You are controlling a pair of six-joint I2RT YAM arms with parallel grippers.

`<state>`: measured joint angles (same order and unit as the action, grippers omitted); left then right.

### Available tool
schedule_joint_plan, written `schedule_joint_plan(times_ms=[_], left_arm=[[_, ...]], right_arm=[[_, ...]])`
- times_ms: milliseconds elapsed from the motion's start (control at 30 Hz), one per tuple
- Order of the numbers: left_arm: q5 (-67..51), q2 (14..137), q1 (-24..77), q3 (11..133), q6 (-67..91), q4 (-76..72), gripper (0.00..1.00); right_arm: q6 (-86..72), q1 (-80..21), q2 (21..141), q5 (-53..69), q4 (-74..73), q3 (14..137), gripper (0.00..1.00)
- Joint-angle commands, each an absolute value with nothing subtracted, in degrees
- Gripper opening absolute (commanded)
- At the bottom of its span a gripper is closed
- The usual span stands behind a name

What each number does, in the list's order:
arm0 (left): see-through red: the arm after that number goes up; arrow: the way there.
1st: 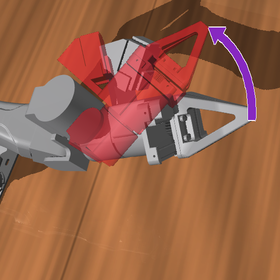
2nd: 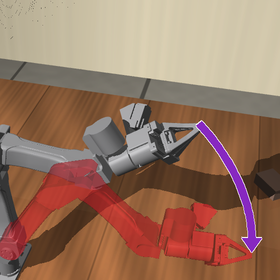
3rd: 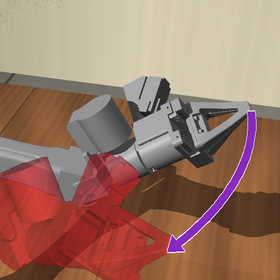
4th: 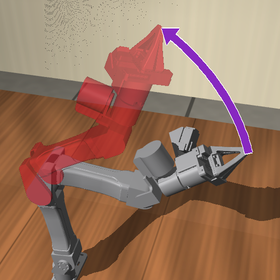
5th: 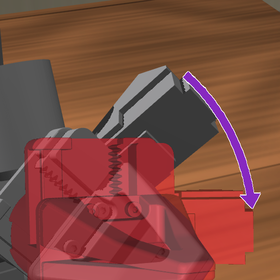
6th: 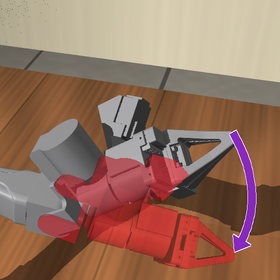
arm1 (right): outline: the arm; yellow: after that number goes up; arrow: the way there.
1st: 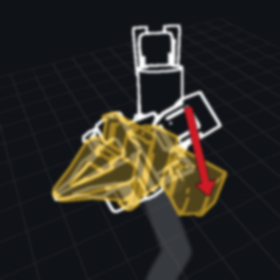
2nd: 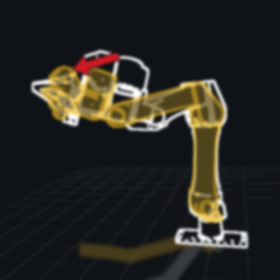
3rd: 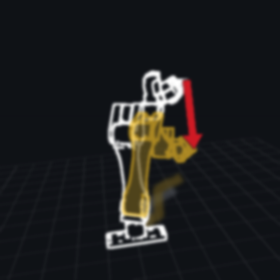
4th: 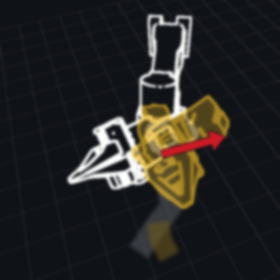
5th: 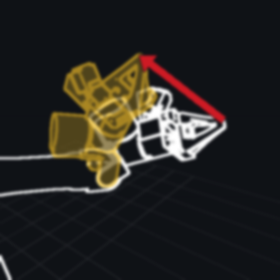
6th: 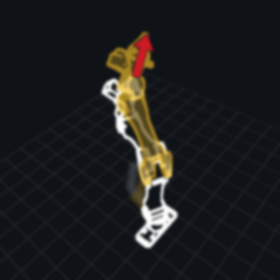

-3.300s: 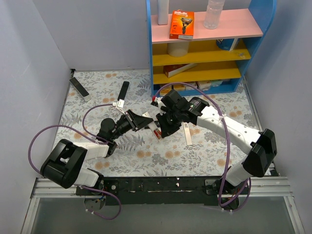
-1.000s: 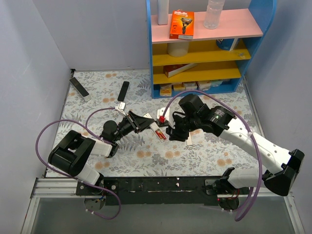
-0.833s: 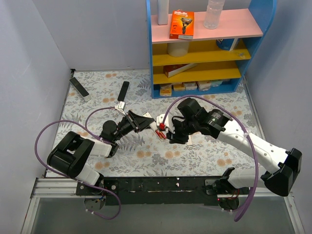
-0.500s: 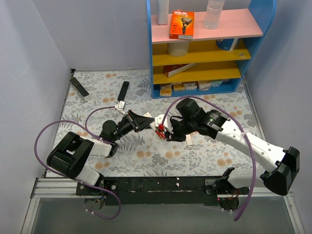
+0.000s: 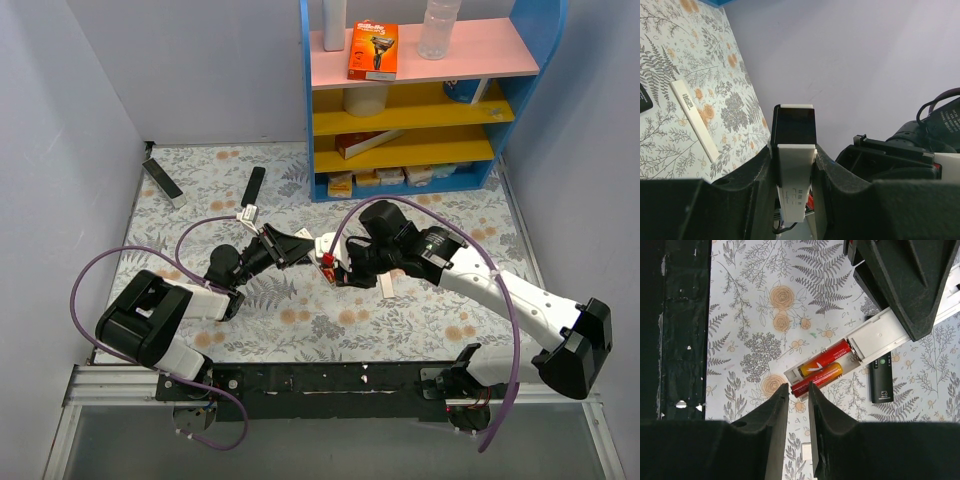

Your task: Load the batteries into the remote control

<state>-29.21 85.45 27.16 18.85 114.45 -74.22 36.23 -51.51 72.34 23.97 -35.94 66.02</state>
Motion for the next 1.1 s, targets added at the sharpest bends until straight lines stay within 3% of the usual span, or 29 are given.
schedule_joint_plan(times_ms=[0,467,1067], left_arm=[[-29.88,82.71,27.33,20.66,129.46,-77.43,0.0],[-30.06,81.74,27.33,20.66,129.64,-76.91,0.0],[-29.97,81.12,27.33,20.48,129.81,-76.38,0.0]], right_arm=[[35.95,-51.86,72.95,23.82,-33.4,65.3,0.29],[35.6,-51.86,73.74,20.92,-31.2,65.13,0.28],[36.3,-51.94,71.45,18.81,-36.12,68.29,0.36]])
